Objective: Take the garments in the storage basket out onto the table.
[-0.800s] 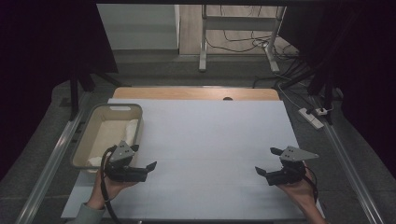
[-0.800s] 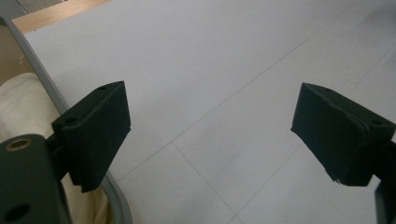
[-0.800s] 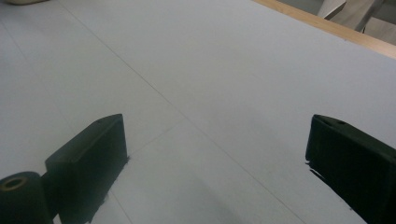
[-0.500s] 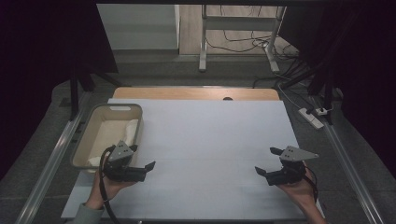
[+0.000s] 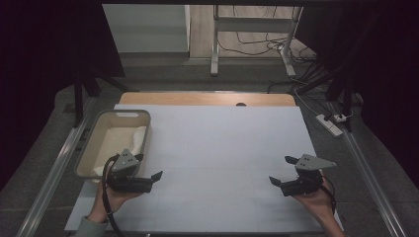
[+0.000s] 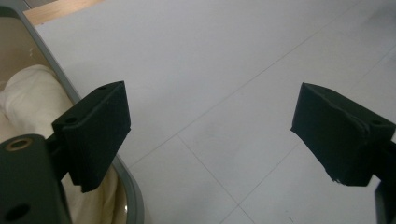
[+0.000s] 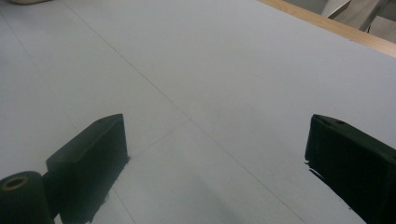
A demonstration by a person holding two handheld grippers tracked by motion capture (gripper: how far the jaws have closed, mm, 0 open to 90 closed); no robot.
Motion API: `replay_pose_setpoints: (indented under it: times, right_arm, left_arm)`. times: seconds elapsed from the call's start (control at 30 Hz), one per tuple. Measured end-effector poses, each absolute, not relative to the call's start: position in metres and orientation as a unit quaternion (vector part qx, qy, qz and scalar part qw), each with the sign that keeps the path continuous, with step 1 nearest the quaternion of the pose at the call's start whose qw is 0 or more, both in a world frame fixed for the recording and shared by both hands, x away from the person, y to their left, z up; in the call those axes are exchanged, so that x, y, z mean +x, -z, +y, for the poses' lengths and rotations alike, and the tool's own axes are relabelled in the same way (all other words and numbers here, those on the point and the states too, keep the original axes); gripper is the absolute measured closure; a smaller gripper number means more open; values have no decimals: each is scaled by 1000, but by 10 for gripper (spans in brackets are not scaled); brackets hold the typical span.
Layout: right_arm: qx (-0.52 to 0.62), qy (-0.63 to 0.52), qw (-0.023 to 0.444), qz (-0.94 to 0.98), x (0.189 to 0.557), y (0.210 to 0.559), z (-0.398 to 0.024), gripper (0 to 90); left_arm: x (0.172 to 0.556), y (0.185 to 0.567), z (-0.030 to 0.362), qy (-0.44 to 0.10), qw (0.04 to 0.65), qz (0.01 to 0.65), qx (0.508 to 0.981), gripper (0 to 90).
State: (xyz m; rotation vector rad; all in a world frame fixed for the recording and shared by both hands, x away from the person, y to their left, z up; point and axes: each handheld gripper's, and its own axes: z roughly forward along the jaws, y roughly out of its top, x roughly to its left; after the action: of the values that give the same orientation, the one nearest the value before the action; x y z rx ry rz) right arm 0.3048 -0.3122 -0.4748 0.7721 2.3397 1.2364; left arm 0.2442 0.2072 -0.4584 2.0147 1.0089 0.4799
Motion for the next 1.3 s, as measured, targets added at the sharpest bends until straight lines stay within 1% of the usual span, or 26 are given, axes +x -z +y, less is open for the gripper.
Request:
replay_pose_setpoints:
  times: [0.4, 0.93, 1.17, 1.3]
  right_arm:
    - [271, -439, 188, 836, 305, 475, -310, 54]
    - [271, -435, 184, 839, 306, 476, -308, 54]
    - [272, -432, 183, 840, 307, 477, -308, 57]
    - [271, -435, 182, 839, 307, 477, -307, 58]
  left_arm:
    - [245, 447, 209, -185, 407, 401, 800, 116]
    - [258, 437, 216, -183, 402, 406, 800, 119]
    - [263, 433, 219, -176, 413, 408, 795, 120]
    - [266, 430, 224, -179, 410, 413, 793, 120]
